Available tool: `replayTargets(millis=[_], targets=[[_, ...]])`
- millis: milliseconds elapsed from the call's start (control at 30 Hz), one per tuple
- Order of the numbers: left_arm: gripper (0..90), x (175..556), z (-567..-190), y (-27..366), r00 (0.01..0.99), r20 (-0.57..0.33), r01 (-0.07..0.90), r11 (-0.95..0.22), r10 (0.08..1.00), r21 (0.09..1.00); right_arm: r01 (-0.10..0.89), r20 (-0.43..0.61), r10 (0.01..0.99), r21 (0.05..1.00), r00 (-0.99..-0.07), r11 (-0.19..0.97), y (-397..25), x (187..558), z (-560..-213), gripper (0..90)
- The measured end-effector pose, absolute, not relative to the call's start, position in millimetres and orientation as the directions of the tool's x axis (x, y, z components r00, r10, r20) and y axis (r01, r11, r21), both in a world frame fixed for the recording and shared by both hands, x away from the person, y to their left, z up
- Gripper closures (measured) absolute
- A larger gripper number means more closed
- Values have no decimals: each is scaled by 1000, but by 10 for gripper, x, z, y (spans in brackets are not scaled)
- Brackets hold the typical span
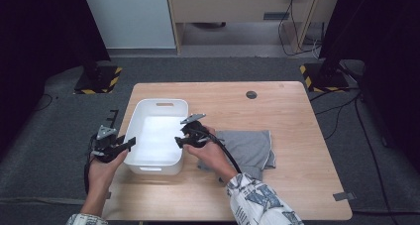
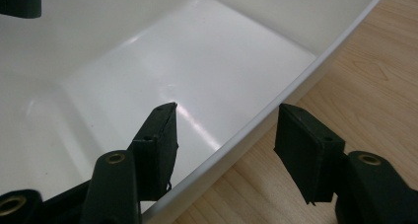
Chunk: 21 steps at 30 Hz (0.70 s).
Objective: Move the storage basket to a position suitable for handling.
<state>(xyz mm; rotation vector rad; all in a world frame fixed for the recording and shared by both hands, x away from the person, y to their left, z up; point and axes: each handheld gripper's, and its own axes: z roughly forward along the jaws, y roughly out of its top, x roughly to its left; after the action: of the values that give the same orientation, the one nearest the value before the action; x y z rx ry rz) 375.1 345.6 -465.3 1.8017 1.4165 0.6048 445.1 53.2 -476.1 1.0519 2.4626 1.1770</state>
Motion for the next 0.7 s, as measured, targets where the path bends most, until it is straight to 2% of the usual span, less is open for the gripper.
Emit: replayTargets(millis=[233,700], targets=[[607,3759,-4640,3430,265,-83,618,-103,961,780,512,96,690,745,-717,428,532,4448,-4753,438],[608,3855,-4647,3257,279,-83,612,-110,957,783,525,94,708,739,-700,421,365,4546,-4752,450]])
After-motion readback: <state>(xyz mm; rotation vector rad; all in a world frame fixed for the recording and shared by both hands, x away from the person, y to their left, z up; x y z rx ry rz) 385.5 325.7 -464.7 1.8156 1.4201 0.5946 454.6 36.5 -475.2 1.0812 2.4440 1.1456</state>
